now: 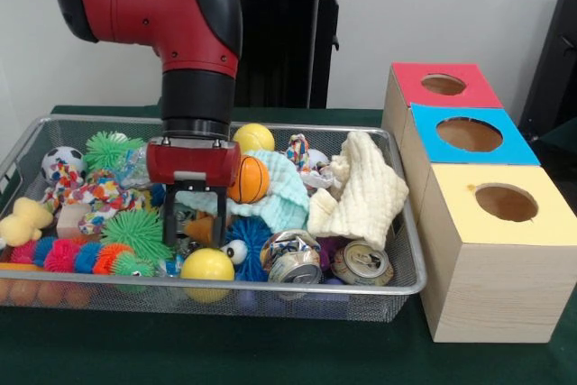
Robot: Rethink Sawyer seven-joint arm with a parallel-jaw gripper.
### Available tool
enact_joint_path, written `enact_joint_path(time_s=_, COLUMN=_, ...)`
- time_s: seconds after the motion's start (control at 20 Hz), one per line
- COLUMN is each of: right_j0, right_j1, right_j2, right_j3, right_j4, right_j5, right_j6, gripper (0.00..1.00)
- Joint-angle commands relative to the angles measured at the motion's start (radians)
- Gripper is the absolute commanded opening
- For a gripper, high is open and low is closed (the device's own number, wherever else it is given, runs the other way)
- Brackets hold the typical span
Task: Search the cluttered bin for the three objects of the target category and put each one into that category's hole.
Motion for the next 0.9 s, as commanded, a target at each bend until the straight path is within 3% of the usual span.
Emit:
enact_joint_path(time_s=0.05, right_j0=-0.001, right_j1=0.047, right_j2=0.013, right_j3=0.053, right_j4=0.050, right_j5=0.129, right_j6=0.157, gripper=1.00)
enact_joint_path(time_s=0.5, right_j0=0.071, right_j1=-0.025, right_j2=-0.076, right_j3=0.164, right_j4=0.149, right_j5=0.175, right_j6=0.189, gripper=1.00)
enact_joint_path(time_s=0.9, right_j0=0.064, right_j1=-0.147, right_j2=-0.065, right_j3=0.280, right_j4=0.192, right_j5=0.265, right_j6=0.177, gripper=1.00)
